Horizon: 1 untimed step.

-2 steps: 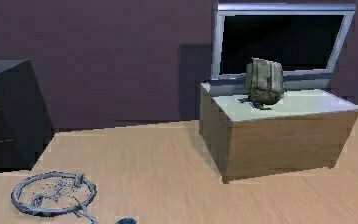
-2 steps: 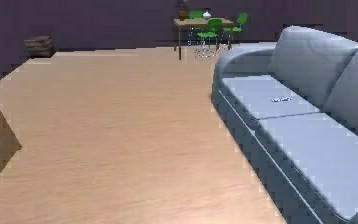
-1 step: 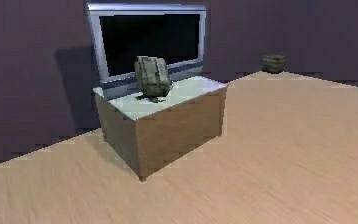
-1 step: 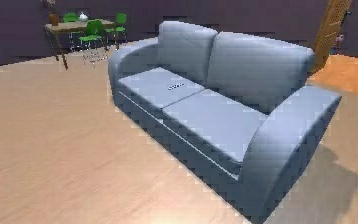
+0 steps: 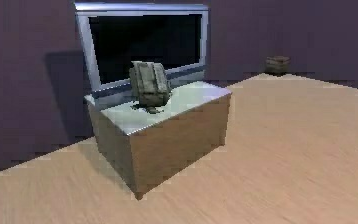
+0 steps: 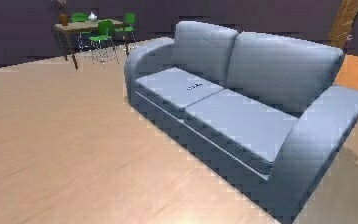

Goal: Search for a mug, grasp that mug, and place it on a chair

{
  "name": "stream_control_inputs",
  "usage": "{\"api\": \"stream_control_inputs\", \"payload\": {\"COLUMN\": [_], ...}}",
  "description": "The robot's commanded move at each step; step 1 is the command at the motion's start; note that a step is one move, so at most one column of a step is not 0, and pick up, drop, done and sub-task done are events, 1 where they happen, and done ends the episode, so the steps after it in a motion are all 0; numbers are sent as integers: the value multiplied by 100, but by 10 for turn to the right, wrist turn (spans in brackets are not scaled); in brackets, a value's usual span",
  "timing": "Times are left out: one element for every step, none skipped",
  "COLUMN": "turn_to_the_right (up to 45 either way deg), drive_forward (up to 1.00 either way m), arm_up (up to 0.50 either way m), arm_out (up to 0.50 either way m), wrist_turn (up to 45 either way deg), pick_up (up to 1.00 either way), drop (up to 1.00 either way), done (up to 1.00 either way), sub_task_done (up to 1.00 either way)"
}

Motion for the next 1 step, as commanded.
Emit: {"api": "stream_control_inputs", "payload": {"turn_to_the_right": [90], "drive_forward": [0], "arm_up": [0], "arm_out": [0], "wrist_turn": [0], "pick_up": [0], "drop": [0], "done": [0], "sub_task_done": [0]}}
